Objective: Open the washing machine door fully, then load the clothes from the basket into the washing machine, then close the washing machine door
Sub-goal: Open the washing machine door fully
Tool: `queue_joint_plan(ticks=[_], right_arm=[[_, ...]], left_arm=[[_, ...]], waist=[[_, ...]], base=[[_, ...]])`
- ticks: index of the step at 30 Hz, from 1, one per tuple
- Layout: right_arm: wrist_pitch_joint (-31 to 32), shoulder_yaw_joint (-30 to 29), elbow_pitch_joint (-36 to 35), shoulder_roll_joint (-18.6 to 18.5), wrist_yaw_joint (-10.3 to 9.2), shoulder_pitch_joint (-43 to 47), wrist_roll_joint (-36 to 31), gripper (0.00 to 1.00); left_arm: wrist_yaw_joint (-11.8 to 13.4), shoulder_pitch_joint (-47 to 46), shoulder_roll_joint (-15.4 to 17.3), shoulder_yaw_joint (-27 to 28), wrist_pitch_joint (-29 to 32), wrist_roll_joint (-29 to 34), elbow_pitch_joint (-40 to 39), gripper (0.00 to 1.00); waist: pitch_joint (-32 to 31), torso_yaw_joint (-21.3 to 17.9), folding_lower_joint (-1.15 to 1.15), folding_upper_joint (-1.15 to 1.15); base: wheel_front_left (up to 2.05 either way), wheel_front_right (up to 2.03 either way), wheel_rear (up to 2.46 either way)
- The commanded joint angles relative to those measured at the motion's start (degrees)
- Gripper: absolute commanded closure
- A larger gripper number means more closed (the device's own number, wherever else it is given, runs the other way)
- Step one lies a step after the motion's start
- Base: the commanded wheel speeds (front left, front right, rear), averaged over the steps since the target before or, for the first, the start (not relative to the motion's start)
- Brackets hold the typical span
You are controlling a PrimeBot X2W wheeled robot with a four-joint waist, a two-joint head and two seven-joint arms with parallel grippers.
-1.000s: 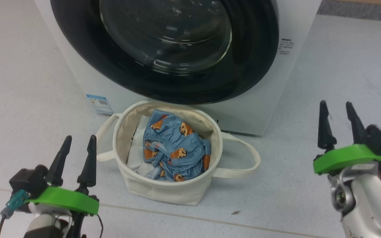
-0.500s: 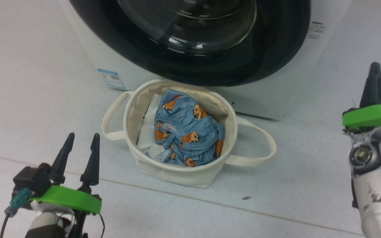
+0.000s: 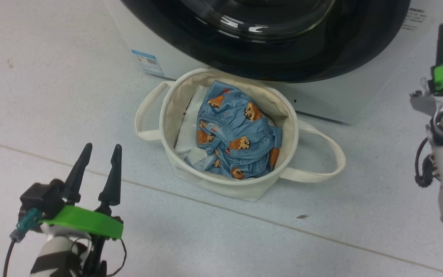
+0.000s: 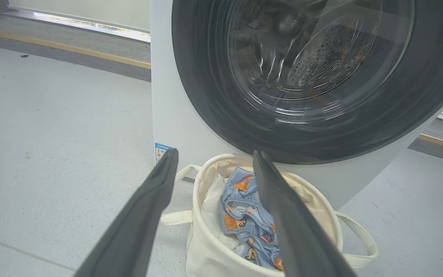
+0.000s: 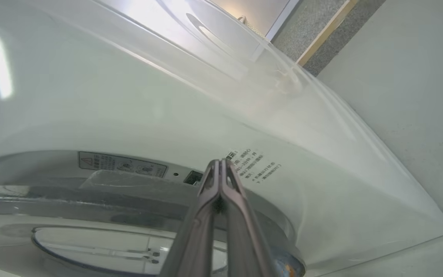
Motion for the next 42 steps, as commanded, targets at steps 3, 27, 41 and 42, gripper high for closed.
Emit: queue_joint_plan(ticks=[3,27,41,42], right_arm=[[3.9,1.2,-1.9,-1.0,0.01,-3.4,6.3,1.00],[27.9,-1.6,5.7,-4.0,0.01,-13.8,24.4,1.00],[41.6,4.5,4.5,-2.3,0.01,-7.4,24.5,1.00],[40.9,4.3,3.8,-2.3,0.01,-6.9,24.3,1.00]], left_arm=[[0.1,-1.7,1.0,2.1,-0.7,0.6,-1.5,0.00],[0.1,-1.0,0.2,4.1,-0.7,1.3,-1.4,0.00],[0.1,0.5,0.7,5.0,-0.7,1.8,-0.3,0.00],[0.1,0.6,0.7,5.0,-0.7,1.8,-0.3,0.00]], waist=[[0.9,0.7,-0.01,0.00],[2.8,2.3,-0.01,0.00],[-2.9,-1.9,-0.01,0.00],[-3.1,-2.1,-0.01,0.00]], base=[[0.00,0.00,0.00],[0.00,0.00,0.00],[0.00,0.00,0.00],[0.00,0.00,0.00]])
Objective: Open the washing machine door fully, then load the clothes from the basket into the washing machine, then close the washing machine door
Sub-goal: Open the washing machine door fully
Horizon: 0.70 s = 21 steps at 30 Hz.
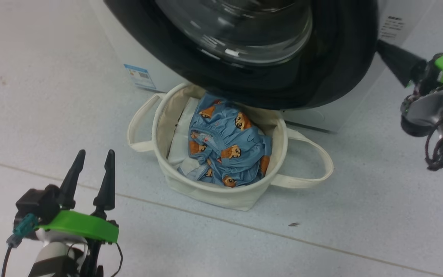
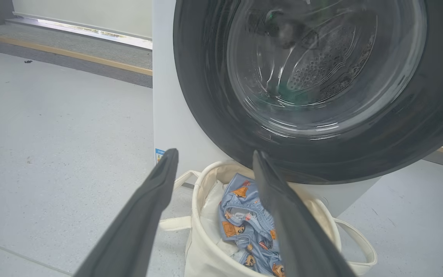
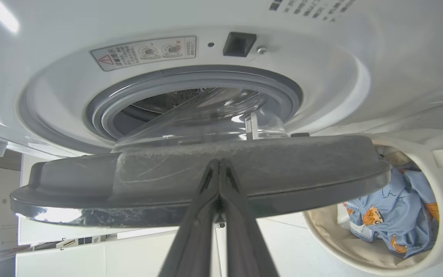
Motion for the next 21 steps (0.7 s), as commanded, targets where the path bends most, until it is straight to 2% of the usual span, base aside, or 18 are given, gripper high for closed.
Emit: queue_joint_plan(ticks=[1,6,12,17,21], right_arm=[[-0.9,0.5,-2.8,1.1,0.06,-0.5,-0.3,1.00],[-6.5,-0.6,-5.5,0.7,0.06,0.4,-2.9,1.00],[-12.3,-1.0,-3.9,0.1,0.06,-1.3,-6.0,1.00],[-12.7,0.7,-0.8,0.9,0.06,-3.4,-7.4,1.00],[-9.7,3.8,0.3,1.0,0.06,-2.9,-8.7,1.00]], left_arm=[[0.1,-0.2,1.8,2.2,-0.7,0.3,-1.5,0.00],[0.1,-0.3,1.6,1.9,-0.7,0.1,-1.4,0.00],[0.1,-0.3,1.0,1.5,-0.7,-0.3,-1.0,0.00],[0.1,-0.4,0.7,1.6,-0.7,-0.1,-0.5,0.00],[0.1,-0.4,0.5,2.3,-0.7,0.1,-0.5,0.00]], waist=[[-0.7,-0.7,0.01,0.00],[-1.2,-0.2,0.01,0.00],[-1.2,1.9,0.01,0.00],[-1.0,2.9,0.01,0.00],[-1.9,2.8,0.01,0.00]], base=[[0.00,0.00,0.00],[0.00,0.00,0.00],[0.00,0.00,0.00],[0.00,0.00,0.00],[0.00,0.00,0.00]])
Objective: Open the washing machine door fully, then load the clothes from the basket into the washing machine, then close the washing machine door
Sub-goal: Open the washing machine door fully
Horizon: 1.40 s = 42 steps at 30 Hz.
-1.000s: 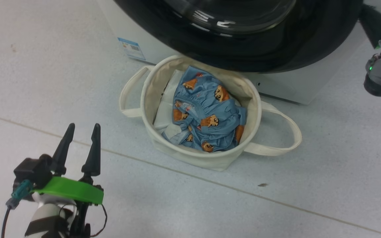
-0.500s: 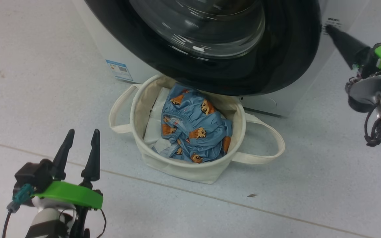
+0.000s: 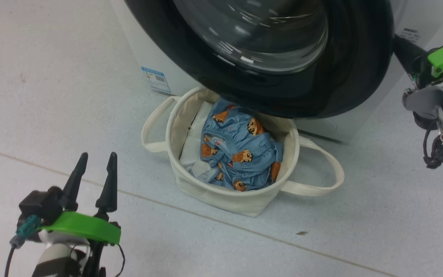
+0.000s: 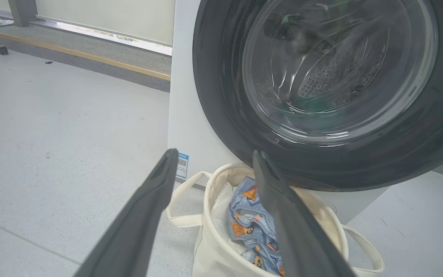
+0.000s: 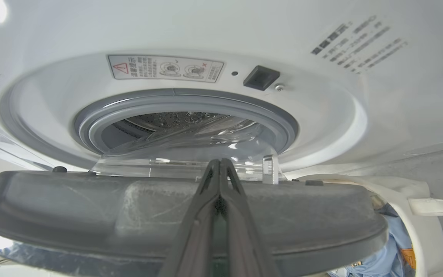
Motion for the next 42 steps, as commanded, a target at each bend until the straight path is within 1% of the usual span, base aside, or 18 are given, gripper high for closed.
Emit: queue_joint_plan(ticks=[1,3,5,6,7,12,15,18,20,29,35,42], right_arm=[[2.5,2.6,-1.4,0.7,0.06,-0.5,-0.5,1.00],[3.5,3.3,-1.3,0.7,0.06,0.0,-0.6,1.00],[6.5,5.2,-2.3,1.2,0.06,1.8,-0.4,1.00],[6.5,5.2,-2.3,1.2,0.06,1.8,-0.4,1.00],[8.0,6.4,-4.0,1.5,0.06,3.2,-0.2,1.00],[10.4,9.1,-8.1,2.2,0.06,6.3,-0.4,1.00],[10.7,11.0,-11.5,2.6,0.06,8.3,-1.2,1.00],[9.7,12.3,-14.1,3.3,0.06,9.6,-1.9,1.00],[9.6,12.7,-14.6,3.5,0.06,10.4,-1.8,1.00],[13.4,16.8,-15.9,3.6,0.06,13.0,-2.3,1.00],[15.0,19.3,-19.6,4.0,0.06,15.1,-2.8,1.00],[16.2,21.8,-23.3,5.5,0.06,18.1,-3.0,1.00]], left_arm=[[0.1,-0.3,1.2,2.7,-0.7,0.3,-1.4,0.00],[0.1,0.0,1.3,2.9,-0.7,0.3,-1.3,0.00],[0.1,1.0,1.8,3.5,-0.7,0.5,-1.3,0.00],[0.1,1.0,1.8,3.5,-0.7,0.5,-1.3,0.00],[0.1,1.6,2.1,3.9,-0.7,0.5,-1.3,0.00],[0.1,2.7,2.7,4.4,-0.7,0.5,-1.2,0.00],[0.1,3.4,2.9,4.9,-0.7,0.3,-1.2,0.00],[0.1,4.0,2.9,5.3,-0.7,0.1,-1.0,0.00],[0.1,4.3,2.9,5.2,-0.7,0.1,-0.9,0.00],[0.1,6.1,3.5,5.7,-0.7,0.3,-0.2,0.00],[0.1,8.2,4.2,6.8,-0.7,0.3,0.1,0.00],[0.2,10.1,4.8,7.4,-0.7,0.1,0.6,0.00]], waist=[[-1.0,-0.4,0.00,0.00],[-1.5,-0.7,0.00,0.00],[-2.7,-1.8,0.00,0.00],[-2.7,-1.8,0.00,0.00],[-3.4,-2.5,0.00,0.00],[-4.6,-3.6,0.00,0.00],[-5.3,-3.7,0.00,0.00],[-5.9,-3.5,0.00,0.00],[-6.4,-3.0,0.00,0.00],[-9.5,0.1,0.00,0.00],[-12.2,2.1,0.00,0.00],[-14.7,5.8,0.00,0.00]], base=[[0.00,0.00,0.00],[0.00,0.00,0.00],[0.00,0.00,0.00],[0.00,0.00,0.00],[0.00,0.00,0.00],[0.00,0.00,0.00],[0.00,0.00,0.00],[0.00,0.00,0.00],[0.00,0.00,0.00],[0.00,0.00,0.00],[0.00,0.00,0.00],[0.00,0.00,0.00]])
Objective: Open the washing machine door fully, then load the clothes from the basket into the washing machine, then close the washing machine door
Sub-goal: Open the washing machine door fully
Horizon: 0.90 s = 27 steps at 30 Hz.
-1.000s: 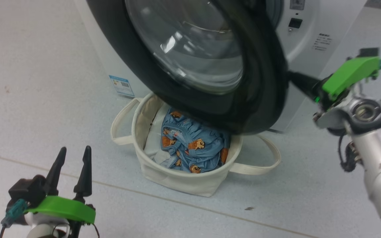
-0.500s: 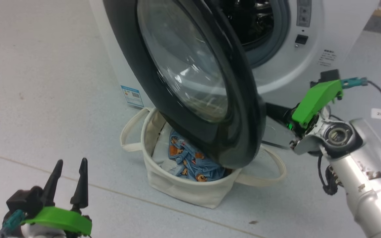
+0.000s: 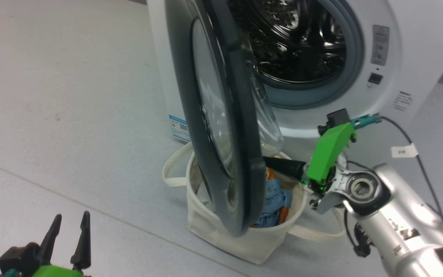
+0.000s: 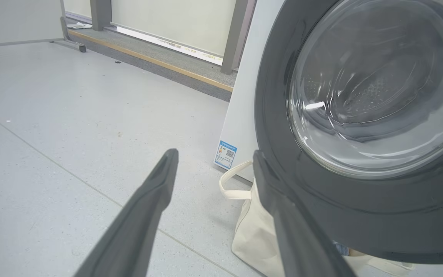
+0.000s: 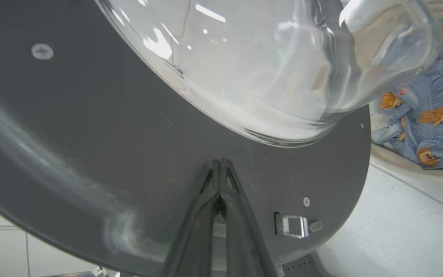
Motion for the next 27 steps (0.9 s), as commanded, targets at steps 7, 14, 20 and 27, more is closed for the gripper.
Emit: queue_joint_plan(ticks=[7,14,20,27], right_arm=[[-1.7,0.8,-0.8,4.8,0.07,-0.9,0.0,1.00],[-2.5,1.3,1.6,7.3,0.07,-2.6,0.5,1.00],[-3.0,2.2,2.5,9.0,0.07,-4.7,1.7,1.00],[-3.3,3.6,2.3,9.8,0.07,-6.0,3.1,1.00]], left_arm=[[0.4,-1.2,2.6,2.5,-0.7,-0.4,-0.8,0.00],[0.5,-1.9,2.9,2.6,-0.7,-0.7,-1.4,0.00],[1.1,-2.1,2.7,3.5,-0.7,-1.1,-2.2,0.00],[1.8,-1.2,2.2,5.0,-0.7,-1.3,-3.9,0.00]], waist=[[-1.1,5.4,0.01,0.00],[0.2,8.7,0.01,0.00],[1.5,10.4,0.01,0.00],[2.3,10.9,0.01,0.00]], base=[[0.00,0.00,0.00],[0.00,0.00,0.00],[0.00,0.00,0.00],[0.00,0.00,0.00]])
